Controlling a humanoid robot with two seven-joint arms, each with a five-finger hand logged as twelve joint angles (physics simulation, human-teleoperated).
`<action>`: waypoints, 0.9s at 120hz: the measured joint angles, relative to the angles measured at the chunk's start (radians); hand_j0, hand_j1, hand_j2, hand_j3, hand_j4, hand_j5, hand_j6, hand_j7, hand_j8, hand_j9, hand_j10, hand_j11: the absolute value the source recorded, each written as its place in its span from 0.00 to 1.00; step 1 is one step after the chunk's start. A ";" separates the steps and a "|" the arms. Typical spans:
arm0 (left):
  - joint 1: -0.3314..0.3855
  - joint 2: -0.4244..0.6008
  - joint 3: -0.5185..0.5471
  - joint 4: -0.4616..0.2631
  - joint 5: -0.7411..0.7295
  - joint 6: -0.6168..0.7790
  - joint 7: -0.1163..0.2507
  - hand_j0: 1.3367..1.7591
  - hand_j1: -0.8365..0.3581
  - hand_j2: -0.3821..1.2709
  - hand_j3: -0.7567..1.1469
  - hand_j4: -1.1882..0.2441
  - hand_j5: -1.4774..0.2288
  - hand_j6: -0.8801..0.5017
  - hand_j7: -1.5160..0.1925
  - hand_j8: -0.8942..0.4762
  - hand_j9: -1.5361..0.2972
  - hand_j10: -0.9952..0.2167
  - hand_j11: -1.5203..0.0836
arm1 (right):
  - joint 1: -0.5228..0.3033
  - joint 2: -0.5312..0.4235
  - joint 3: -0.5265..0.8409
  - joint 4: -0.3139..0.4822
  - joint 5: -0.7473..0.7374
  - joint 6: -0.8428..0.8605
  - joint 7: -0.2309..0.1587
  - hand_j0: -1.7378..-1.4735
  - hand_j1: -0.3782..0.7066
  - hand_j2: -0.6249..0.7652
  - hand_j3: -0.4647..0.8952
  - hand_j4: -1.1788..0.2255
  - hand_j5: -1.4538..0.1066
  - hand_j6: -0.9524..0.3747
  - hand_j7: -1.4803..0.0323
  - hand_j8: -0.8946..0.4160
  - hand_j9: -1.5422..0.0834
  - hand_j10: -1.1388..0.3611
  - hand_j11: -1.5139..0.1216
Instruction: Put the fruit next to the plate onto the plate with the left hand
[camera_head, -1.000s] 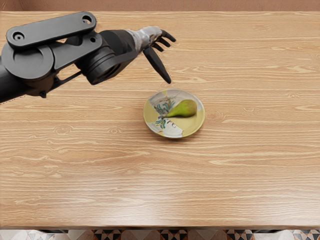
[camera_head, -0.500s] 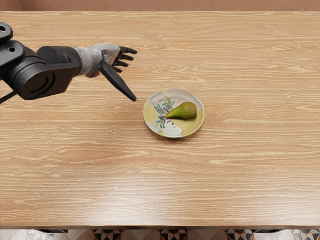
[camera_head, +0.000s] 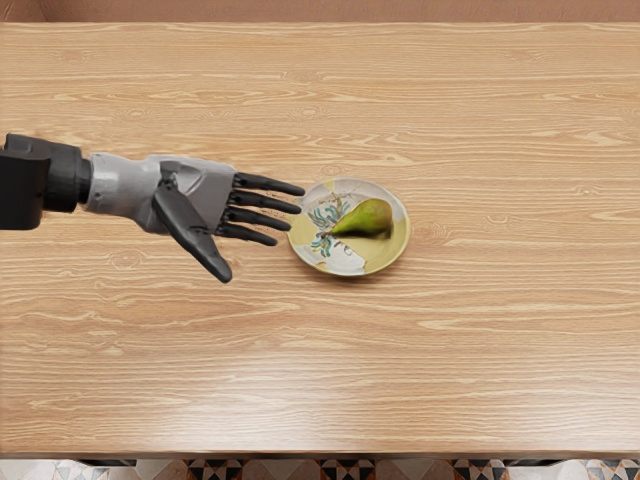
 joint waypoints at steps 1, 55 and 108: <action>0.003 0.009 0.000 0.000 -0.009 -0.010 0.000 0.76 0.93 0.24 0.40 0.79 0.82 0.59 0.84 0.61 0.79 0.77 0.90 | 0.000 0.000 0.000 0.000 0.000 0.000 0.000 0.30 0.03 0.45 0.34 0.84 0.93 0.72 0.98 0.68 0.95 0.76 0.93; 0.042 0.224 0.014 0.075 -0.146 -0.236 0.000 0.76 0.94 0.24 0.40 0.79 0.82 0.60 0.84 0.61 0.80 0.78 0.90 | 0.000 0.000 0.000 0.000 0.000 0.000 0.000 0.30 0.03 0.45 0.34 0.84 0.93 0.72 0.98 0.68 0.95 0.76 0.93; 0.056 0.293 0.027 0.106 -0.142 -0.240 0.000 0.76 0.94 0.24 0.40 0.80 0.83 0.60 0.85 0.62 0.80 0.78 0.91 | 0.000 0.000 0.000 0.002 0.000 0.000 -0.001 0.30 0.03 0.45 0.34 0.84 0.93 0.72 0.98 0.68 0.95 0.76 0.93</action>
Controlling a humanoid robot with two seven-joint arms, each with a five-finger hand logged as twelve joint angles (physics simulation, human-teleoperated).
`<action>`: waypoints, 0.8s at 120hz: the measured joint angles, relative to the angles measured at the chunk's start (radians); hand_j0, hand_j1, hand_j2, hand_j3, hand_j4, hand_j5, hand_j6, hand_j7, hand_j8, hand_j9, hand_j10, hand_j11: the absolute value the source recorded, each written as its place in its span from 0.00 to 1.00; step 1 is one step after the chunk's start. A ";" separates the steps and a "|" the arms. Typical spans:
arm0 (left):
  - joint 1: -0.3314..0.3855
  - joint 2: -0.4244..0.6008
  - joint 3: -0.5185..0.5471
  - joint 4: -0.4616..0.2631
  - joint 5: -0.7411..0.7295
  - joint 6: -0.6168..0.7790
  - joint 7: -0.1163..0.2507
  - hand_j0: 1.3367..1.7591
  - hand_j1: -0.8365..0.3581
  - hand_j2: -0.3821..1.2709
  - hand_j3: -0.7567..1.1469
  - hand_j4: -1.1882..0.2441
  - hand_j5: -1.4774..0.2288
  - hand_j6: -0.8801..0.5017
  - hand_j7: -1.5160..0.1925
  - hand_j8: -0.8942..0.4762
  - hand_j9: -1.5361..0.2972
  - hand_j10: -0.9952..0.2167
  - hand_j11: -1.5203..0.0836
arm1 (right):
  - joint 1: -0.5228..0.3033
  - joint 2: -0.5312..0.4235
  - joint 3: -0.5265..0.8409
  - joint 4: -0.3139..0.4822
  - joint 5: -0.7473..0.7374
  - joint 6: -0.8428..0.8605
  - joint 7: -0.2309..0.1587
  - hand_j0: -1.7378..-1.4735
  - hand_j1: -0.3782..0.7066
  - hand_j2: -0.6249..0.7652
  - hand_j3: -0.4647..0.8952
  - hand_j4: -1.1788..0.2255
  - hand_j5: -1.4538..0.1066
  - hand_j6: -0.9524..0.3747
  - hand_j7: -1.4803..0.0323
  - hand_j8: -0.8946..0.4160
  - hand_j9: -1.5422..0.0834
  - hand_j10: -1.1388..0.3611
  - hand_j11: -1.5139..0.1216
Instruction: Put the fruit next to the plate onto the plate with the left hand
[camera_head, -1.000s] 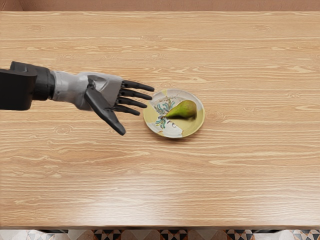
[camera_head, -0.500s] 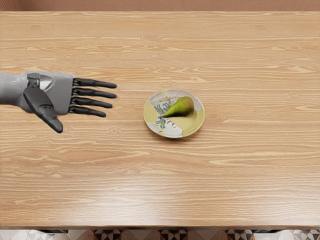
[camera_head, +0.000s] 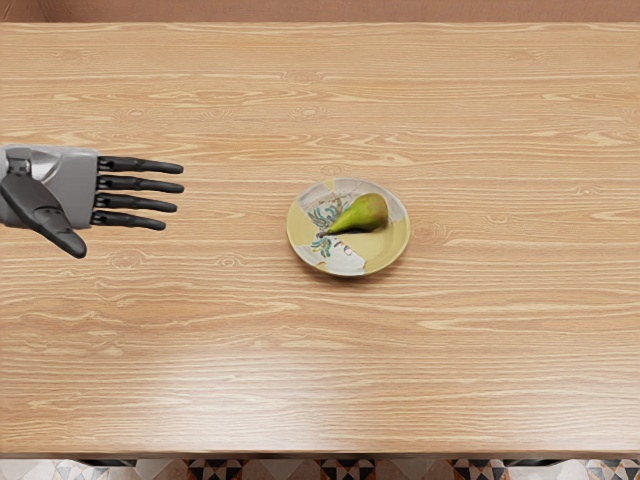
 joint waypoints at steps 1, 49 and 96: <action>0.000 0.000 0.000 0.000 0.000 0.000 0.000 0.76 0.94 0.24 0.40 0.80 0.83 0.60 0.85 0.62 0.80 0.78 0.91 | 0.000 0.000 0.000 0.000 0.000 0.000 0.000 0.30 0.03 0.45 0.34 0.84 0.93 0.72 0.98 0.68 0.95 0.76 0.93; 0.000 0.000 0.001 0.001 0.000 0.000 0.000 0.76 0.94 0.24 0.40 0.80 0.83 0.61 0.85 0.62 0.80 0.78 0.91 | 0.000 0.000 0.000 0.000 0.000 0.000 0.000 0.30 0.03 0.45 0.34 0.84 0.93 0.72 0.98 0.68 0.95 0.76 0.93; 0.000 0.000 0.001 0.001 0.000 0.000 0.000 0.76 0.94 0.24 0.40 0.80 0.83 0.61 0.85 0.62 0.80 0.78 0.91 | 0.000 0.000 0.000 0.000 0.000 0.000 0.000 0.30 0.03 0.45 0.34 0.84 0.93 0.72 0.98 0.68 0.95 0.76 0.93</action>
